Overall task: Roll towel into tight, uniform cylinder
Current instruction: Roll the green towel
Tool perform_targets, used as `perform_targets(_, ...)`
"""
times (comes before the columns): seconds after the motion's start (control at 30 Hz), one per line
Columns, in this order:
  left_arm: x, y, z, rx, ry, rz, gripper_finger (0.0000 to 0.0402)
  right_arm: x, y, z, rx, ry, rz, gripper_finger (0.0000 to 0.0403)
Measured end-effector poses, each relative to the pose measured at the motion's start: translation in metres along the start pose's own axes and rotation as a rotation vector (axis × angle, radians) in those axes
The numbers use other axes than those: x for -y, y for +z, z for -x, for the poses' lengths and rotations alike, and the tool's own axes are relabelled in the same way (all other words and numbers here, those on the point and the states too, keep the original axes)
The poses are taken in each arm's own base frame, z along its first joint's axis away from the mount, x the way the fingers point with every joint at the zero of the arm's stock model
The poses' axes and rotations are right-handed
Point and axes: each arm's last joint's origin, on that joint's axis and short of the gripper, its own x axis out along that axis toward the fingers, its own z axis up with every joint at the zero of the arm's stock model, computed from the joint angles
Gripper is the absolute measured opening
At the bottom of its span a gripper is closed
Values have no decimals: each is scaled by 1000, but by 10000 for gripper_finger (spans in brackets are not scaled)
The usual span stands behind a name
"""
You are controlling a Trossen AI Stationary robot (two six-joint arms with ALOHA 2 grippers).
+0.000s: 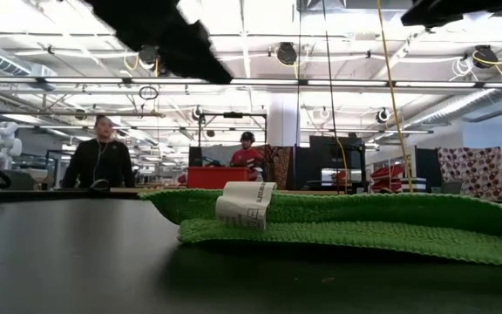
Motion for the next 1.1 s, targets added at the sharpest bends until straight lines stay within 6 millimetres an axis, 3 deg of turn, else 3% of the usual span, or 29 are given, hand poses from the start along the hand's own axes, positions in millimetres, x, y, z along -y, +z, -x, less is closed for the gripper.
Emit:
perform_targets(0.27, -9, -25, 8, 32, 38, 44, 255, 15, -5, 23, -10, -3, -32, 173)
perform_targets(0.43, -9, -23, 9, 39, 38, 97, 255, 18, -4, 27, 10, -3, -99, 173)
perform_targets(1.1, -10, -19, 9, 77, 83, 106, 255, 17, -4, 27, 12, -1, -97, 173)
